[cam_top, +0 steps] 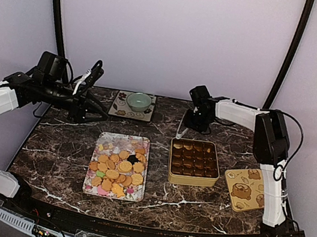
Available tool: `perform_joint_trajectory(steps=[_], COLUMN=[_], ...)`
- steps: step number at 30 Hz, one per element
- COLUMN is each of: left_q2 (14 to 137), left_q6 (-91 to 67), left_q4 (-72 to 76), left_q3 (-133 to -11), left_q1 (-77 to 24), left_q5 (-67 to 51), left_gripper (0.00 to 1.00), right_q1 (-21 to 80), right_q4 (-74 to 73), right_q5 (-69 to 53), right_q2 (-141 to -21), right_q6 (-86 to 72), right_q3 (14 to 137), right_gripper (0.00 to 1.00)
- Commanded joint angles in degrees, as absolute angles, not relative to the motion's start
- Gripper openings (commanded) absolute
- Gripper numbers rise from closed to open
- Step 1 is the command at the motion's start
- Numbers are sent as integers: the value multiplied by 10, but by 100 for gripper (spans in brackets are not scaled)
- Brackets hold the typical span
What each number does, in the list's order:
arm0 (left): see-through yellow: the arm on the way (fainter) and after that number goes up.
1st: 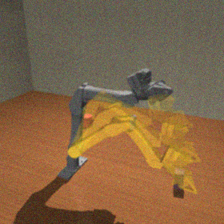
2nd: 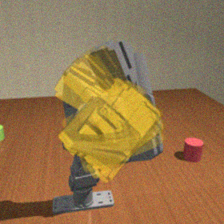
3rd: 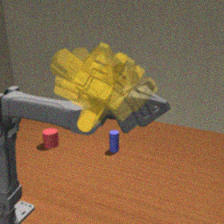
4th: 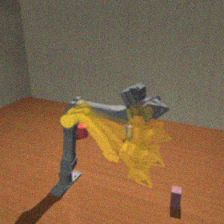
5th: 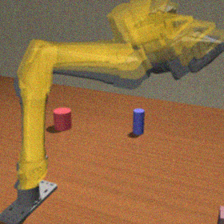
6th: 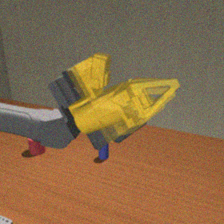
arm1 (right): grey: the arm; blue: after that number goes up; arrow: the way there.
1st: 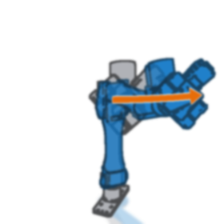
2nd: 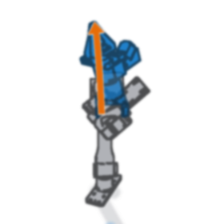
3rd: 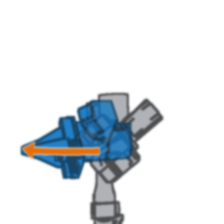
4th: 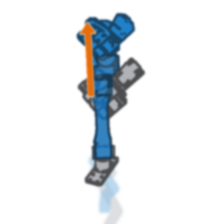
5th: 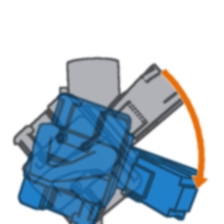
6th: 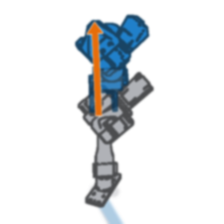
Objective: Pack the cookies
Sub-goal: Pick up the clamp from the corner of the board.
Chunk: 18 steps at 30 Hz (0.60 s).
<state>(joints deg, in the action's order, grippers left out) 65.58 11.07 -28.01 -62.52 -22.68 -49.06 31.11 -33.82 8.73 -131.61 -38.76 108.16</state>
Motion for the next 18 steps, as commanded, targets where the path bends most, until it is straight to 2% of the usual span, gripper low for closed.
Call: perform_joint_trajectory(steps=[1,3,6,7,13,18], left_q2=[638,640,643,643,643,647], left_q6=[132,131,129,130,153,202], left_q4=[-298,-296,-294,-294,-306,-325], left_q3=[-628,-629,-635,-636,-636,-642], left_q1=[-224,-224,-224,-224,-224,-224], left_q5=[-504,-505,-506,-506,-507,-517], left_gripper=[53,53,53,53,53,53], right_q1=[317,319,322,324,350,395], right_q4=[-340,-340,-343,-342,-331,-298], right_q5=[97,98,107,110,110,72], right_q2=[-1313,-1310,-1303,-1299,-1267,-1206], right_q6=[-391,-391,-385,-381,-309,-201], right_q3=[1089,1091,1099,1104,1131,1099], right_gripper=[32,25,4,0,0,0])
